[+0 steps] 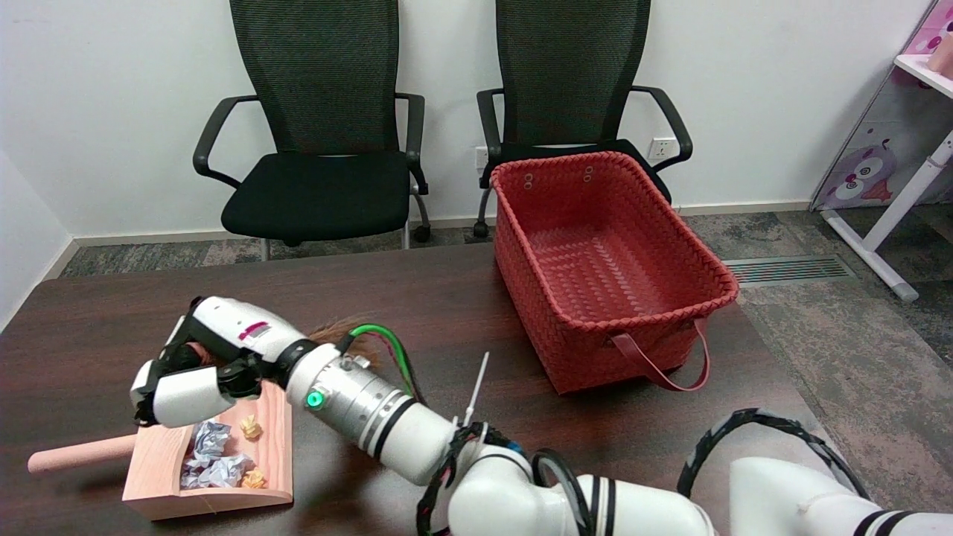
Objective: Sweep the paper ball into the dustpan.
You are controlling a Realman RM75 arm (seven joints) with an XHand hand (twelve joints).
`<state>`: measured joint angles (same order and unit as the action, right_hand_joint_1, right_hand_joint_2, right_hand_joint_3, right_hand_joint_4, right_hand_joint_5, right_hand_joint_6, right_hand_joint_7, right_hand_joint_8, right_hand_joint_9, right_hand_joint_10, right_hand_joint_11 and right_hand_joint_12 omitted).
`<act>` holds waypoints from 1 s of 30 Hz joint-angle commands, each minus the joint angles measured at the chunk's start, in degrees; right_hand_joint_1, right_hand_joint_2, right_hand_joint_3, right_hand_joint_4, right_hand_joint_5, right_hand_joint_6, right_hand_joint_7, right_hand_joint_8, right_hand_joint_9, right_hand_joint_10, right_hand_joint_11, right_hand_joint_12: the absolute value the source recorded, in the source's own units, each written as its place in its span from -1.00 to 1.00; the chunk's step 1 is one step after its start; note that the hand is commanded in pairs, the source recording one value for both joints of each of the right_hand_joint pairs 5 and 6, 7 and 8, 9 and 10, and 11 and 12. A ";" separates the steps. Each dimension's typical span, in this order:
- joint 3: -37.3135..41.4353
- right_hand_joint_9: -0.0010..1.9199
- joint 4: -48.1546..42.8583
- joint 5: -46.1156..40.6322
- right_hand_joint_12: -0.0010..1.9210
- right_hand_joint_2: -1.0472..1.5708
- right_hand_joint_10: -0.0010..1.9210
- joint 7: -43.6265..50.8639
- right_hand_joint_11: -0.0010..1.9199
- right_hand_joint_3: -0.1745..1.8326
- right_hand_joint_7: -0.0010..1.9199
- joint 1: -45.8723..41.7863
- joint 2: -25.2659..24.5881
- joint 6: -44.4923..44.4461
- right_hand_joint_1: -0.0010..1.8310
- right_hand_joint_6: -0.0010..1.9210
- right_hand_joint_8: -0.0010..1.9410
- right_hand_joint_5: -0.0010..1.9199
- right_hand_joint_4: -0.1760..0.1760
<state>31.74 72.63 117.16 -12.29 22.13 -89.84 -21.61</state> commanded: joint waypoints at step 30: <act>-7.70 1.00 -3.27 -9.53 1.00 0.56 1.00 -50.86 1.00 0.95 1.00 10.04 -2.38 -18.32 0.00 1.00 0.98 1.00 -0.01</act>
<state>29.03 65.79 105.99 -37.10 28.09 -95.08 -24.21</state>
